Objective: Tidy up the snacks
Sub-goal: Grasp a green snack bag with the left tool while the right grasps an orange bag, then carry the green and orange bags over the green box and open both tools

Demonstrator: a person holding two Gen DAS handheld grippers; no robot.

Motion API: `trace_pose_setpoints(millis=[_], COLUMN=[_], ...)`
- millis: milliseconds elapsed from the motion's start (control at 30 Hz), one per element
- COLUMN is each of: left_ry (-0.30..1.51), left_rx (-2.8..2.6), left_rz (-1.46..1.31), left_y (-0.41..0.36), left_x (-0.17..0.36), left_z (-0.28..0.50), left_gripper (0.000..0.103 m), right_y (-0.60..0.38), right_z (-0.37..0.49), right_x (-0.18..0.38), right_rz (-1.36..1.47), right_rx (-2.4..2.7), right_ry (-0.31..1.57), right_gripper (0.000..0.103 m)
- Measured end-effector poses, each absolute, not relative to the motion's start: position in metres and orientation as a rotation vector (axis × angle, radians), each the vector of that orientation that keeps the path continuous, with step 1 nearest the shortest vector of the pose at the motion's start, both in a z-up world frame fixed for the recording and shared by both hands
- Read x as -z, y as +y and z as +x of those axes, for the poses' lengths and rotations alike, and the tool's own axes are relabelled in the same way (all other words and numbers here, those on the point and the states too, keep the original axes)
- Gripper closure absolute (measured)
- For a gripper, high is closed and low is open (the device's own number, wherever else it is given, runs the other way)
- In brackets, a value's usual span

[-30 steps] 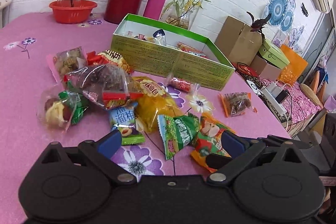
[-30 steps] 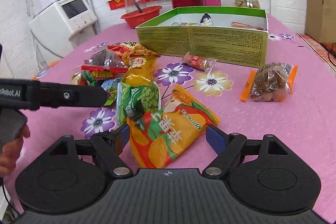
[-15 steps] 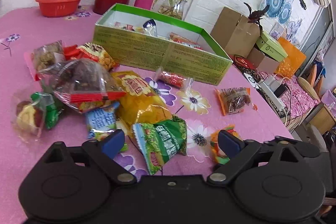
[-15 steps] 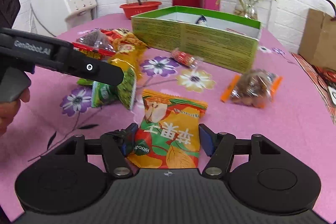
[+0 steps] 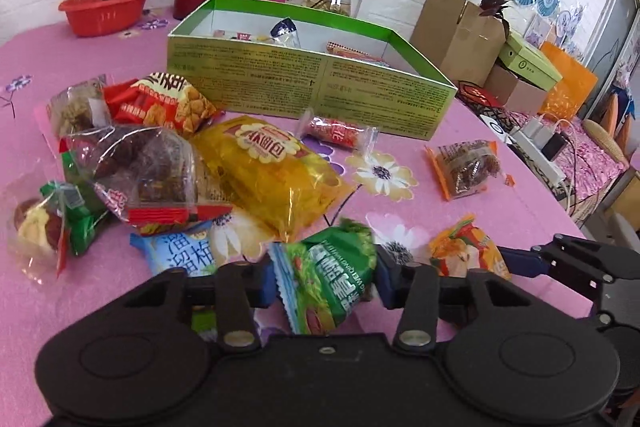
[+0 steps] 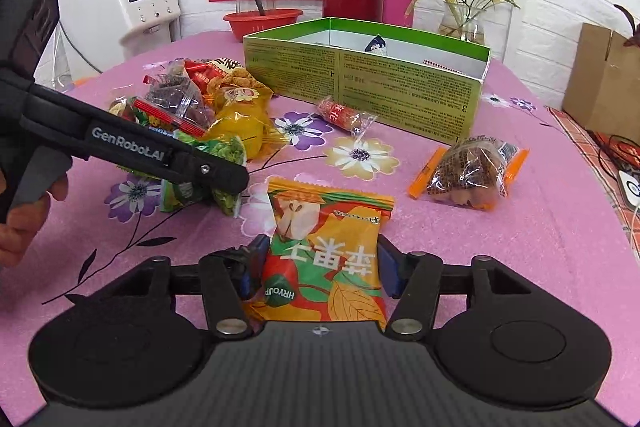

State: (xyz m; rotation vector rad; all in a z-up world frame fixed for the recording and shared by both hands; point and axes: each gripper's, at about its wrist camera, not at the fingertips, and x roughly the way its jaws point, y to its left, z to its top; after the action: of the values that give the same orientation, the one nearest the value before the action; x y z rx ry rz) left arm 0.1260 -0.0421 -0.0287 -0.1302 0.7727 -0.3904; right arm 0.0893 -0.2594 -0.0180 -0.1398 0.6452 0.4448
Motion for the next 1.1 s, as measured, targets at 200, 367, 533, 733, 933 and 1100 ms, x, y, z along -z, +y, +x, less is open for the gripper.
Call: trace_pose_setpoints(millis=[200,367,533,733,933,1100], left_ry=[0.737,0.621,0.526,0.507,0.526,0.565], left_rx=[0.459,0.492,0.458,0.402,0.354,0.335], left_rz=[-0.169,-0.158,-0.156,-0.178,-0.211,-0.202], left_y=[-0.034,-0.034,-0.034,-0.037,-0.036,-0.038], left_x=[0.003,-0.043,-0.079,-0.086,-0.073,-0.053], left_z=[0.106,0.107,0.138,0.202,0.257,0.293], left_gripper=[0.062,0.062,0.061,0.060,0.060,0.042], right_y=[-0.265,-0.264,-0.263,-0.254,-0.252,-0.255], right_z=[0.086,0.102,0.137,0.190,0.236,0.267], right_x=[-0.005,-0.035,-0.058,-0.062,-0.048,-0.025], right_rz=[-0.123,-0.129,-0.095,-0.067,-0.024,0.041], right_rx=[-0.444,-0.425,-0.384,-0.343,-0.300,-0.282], right_ry=[0.570,0.464,0.365,0.320,0.341,0.375], right_gripper=[0.017,0.017,0.017,0.017,0.017,0.007])
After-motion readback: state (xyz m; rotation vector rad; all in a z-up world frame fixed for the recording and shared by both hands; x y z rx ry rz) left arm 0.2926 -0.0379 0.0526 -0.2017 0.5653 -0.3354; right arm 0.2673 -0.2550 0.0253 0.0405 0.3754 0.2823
